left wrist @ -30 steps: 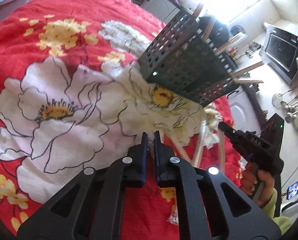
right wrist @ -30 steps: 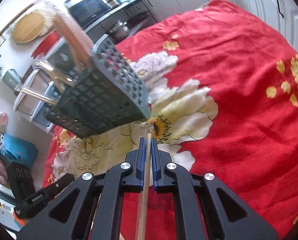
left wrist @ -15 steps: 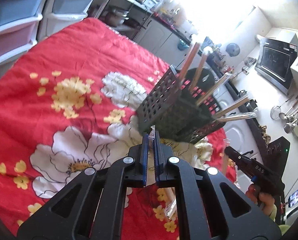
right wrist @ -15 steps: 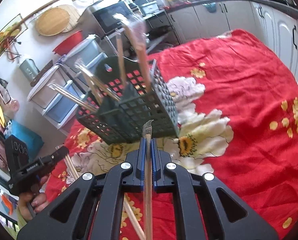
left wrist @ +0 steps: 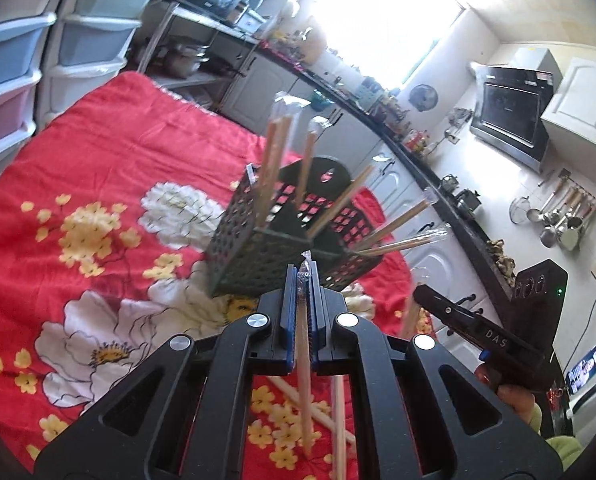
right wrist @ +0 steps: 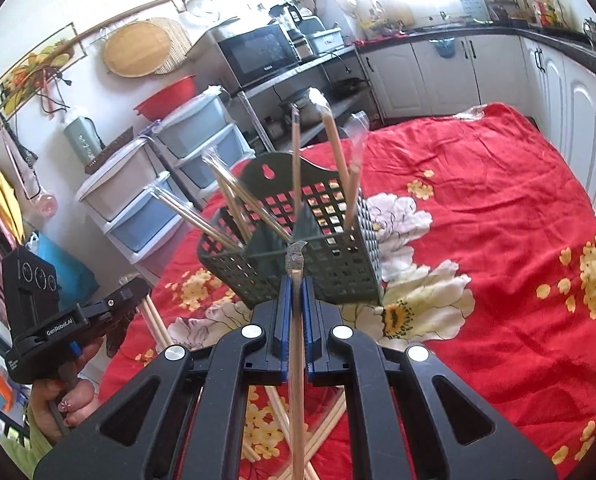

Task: Organize utensils
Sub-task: 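Lift the chopstick with the right tool toward the caddy while the left tool carries its own, then carry both held chopsticks up over the green caddy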

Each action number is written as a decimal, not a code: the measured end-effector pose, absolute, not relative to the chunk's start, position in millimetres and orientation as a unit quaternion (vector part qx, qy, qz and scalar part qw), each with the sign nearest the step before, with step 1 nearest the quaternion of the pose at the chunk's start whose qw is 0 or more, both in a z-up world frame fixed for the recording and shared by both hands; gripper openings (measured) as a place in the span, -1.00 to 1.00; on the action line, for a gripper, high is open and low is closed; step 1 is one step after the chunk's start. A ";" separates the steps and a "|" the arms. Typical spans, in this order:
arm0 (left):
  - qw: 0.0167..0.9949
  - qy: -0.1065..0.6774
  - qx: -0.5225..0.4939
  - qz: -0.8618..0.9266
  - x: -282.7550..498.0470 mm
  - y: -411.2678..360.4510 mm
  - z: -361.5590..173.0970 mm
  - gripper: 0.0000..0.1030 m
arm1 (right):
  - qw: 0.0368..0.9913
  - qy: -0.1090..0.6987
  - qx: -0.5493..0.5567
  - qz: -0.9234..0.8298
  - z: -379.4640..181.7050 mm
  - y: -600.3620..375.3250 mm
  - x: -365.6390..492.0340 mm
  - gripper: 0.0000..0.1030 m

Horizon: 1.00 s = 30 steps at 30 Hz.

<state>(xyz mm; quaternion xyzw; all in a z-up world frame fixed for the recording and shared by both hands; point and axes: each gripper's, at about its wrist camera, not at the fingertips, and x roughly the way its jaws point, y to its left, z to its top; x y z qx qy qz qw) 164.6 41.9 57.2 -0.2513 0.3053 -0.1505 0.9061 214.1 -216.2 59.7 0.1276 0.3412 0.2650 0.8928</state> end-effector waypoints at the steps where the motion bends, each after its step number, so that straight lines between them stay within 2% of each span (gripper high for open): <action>1: 0.907 0.302 -0.250 -0.153 164.7 40.1 60.5 -0.96 | 0.893 0.339 0.127 0.266 61.8 -215.8 213.3 -0.89; 30: 0.933 0.221 -0.211 -0.191 177.6 12.8 139.4 -0.96 | 0.911 0.255 0.108 0.306 127.7 -198.8 199.8 -0.89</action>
